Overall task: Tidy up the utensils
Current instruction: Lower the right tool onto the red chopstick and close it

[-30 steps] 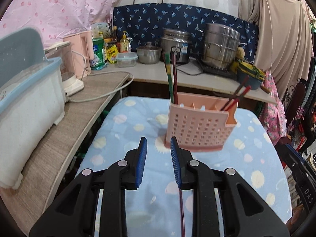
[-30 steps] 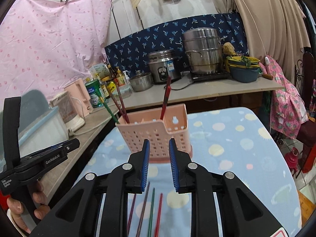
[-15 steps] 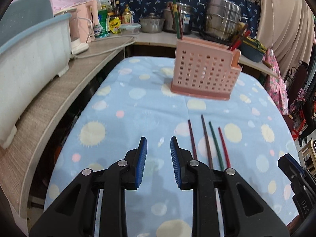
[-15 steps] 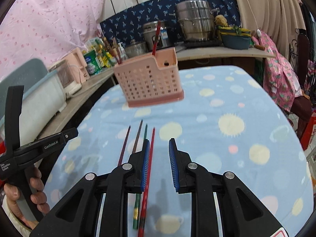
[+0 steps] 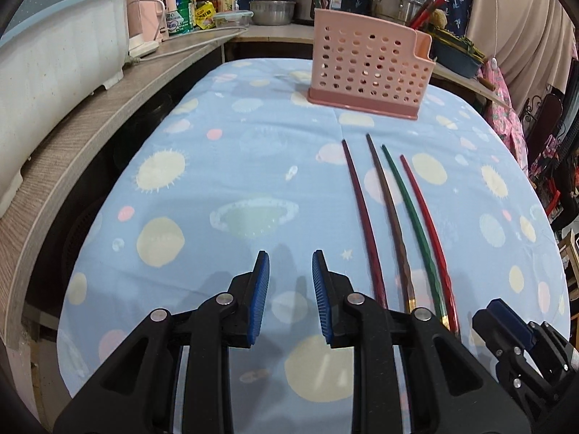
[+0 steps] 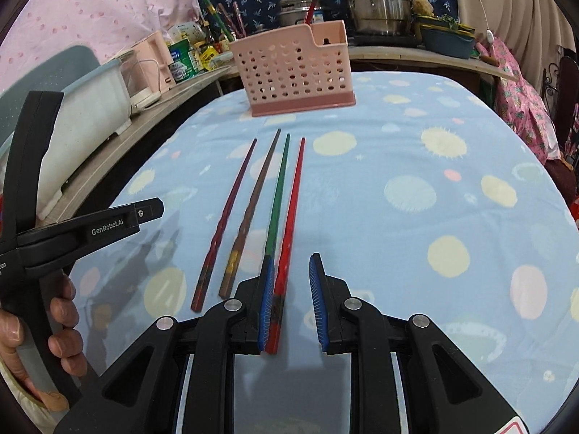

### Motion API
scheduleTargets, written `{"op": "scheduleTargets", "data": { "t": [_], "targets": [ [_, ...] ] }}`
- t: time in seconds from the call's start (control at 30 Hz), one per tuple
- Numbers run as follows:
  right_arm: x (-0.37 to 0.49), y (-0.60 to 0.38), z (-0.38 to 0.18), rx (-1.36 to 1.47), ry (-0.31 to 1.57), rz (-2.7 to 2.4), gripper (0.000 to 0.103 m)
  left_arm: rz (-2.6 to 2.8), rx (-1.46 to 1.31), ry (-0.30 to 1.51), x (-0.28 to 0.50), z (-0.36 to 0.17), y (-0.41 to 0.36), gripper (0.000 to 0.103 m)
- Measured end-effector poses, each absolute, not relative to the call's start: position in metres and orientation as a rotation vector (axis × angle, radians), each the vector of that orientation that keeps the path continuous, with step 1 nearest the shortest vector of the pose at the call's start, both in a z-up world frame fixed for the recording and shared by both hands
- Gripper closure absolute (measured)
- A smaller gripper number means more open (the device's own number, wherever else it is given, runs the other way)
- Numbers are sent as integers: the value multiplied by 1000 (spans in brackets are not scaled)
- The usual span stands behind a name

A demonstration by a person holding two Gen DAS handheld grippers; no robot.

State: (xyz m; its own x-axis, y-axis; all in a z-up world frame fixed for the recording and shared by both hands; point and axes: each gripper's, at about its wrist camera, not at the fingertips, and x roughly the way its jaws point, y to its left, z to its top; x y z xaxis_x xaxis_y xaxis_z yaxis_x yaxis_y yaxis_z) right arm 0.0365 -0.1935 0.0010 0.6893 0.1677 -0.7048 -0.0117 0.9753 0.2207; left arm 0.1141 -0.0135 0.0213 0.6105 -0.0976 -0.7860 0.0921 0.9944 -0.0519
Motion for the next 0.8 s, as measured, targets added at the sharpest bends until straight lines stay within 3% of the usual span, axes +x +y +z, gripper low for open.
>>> {"op": "scheduleTargets", "data": {
  "t": [0.37,0.8],
  "targets": [
    [30,-188,-12,210,836,109,82,-130,4,930,105,13,-19,79],
    [27,-184,-18,191,843,108,83,-124,10,932,102,12,-18,67]
  ]
}}
